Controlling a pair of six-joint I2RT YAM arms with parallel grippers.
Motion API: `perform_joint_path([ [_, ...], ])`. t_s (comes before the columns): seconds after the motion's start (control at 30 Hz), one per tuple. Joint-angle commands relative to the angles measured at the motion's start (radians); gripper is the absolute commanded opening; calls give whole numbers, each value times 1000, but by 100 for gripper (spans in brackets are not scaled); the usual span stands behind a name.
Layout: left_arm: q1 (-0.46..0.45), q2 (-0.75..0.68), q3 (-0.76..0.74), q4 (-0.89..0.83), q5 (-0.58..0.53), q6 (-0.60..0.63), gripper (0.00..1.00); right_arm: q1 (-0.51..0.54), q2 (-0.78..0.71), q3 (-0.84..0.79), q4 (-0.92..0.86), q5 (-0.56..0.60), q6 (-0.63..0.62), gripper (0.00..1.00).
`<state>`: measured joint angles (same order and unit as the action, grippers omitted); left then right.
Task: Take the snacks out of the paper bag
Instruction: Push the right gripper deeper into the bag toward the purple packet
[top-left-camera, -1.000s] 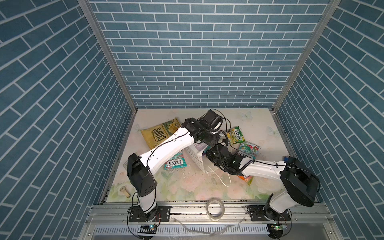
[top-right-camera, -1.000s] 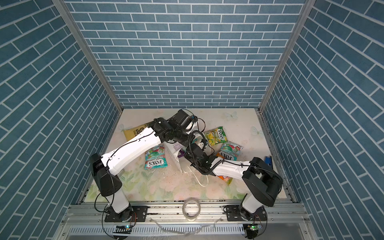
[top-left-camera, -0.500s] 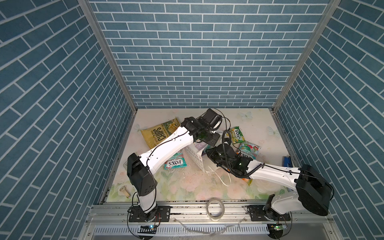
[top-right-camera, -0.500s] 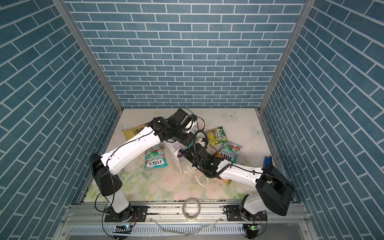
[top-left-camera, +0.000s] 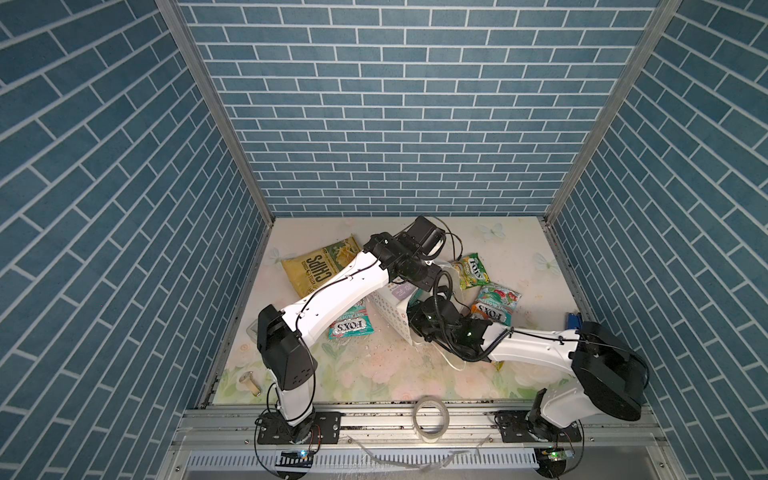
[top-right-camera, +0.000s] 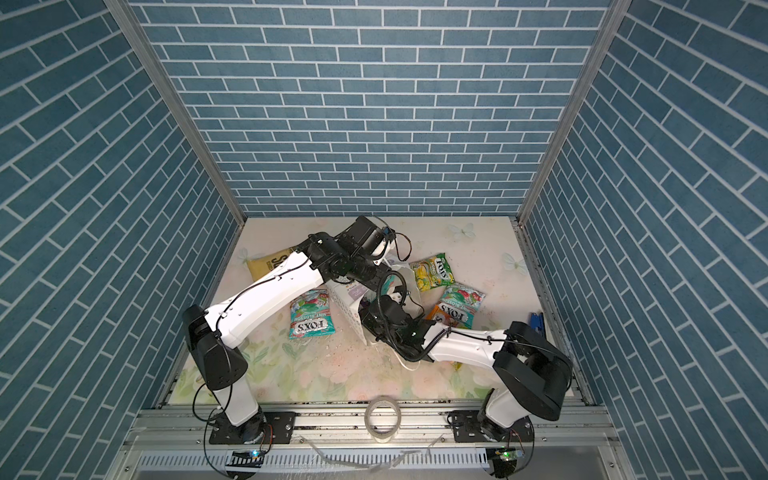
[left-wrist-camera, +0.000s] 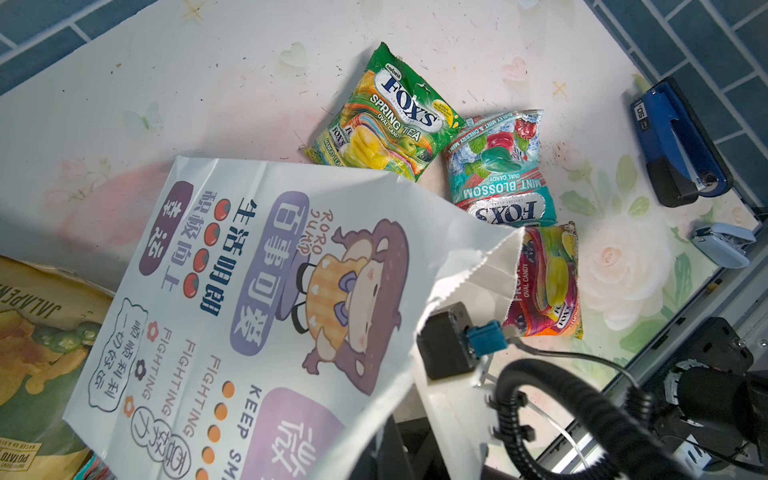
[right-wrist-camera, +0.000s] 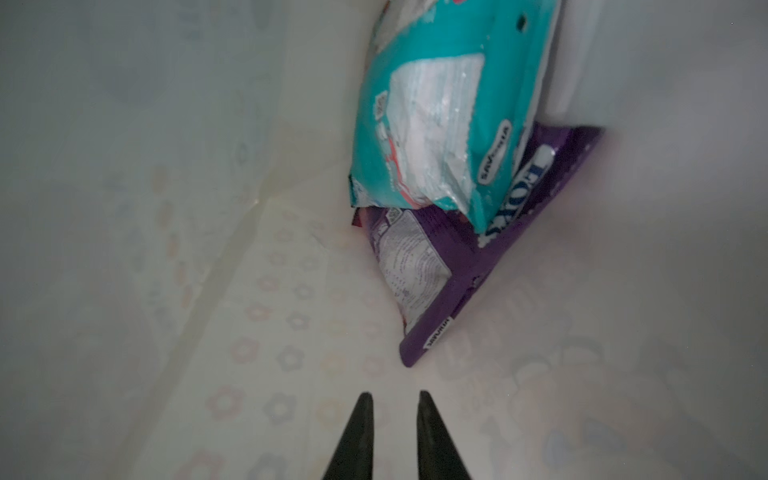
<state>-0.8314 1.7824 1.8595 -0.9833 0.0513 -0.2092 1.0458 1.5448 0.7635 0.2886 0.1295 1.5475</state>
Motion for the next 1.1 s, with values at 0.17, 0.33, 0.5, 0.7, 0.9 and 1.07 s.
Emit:
perform_joint_path([
  [0.17, 5, -18, -28, 13, 30, 2, 0, -5, 46, -15, 50, 60, 97, 26],
  [0.33, 5, -35, -70, 20, 52, 19, 0, -19, 56, -20, 24, 82, 95, 28],
  [0.5, 5, -34, -73, 8, 56, 24, 0, -36, 93, -8, 32, 69, 95, 30],
  [0.7, 12, -37, -56, 0, 70, 25, 0, -57, 111, -12, 30, 49, 95, 30],
  [0.9, 17, -36, -55, -4, 81, 26, 0, -71, 133, -3, 41, 36, 82, 30],
  [1.07, 18, -25, -43, -8, 93, 26, 0, -74, 160, 4, 68, 27, 82, 31],
])
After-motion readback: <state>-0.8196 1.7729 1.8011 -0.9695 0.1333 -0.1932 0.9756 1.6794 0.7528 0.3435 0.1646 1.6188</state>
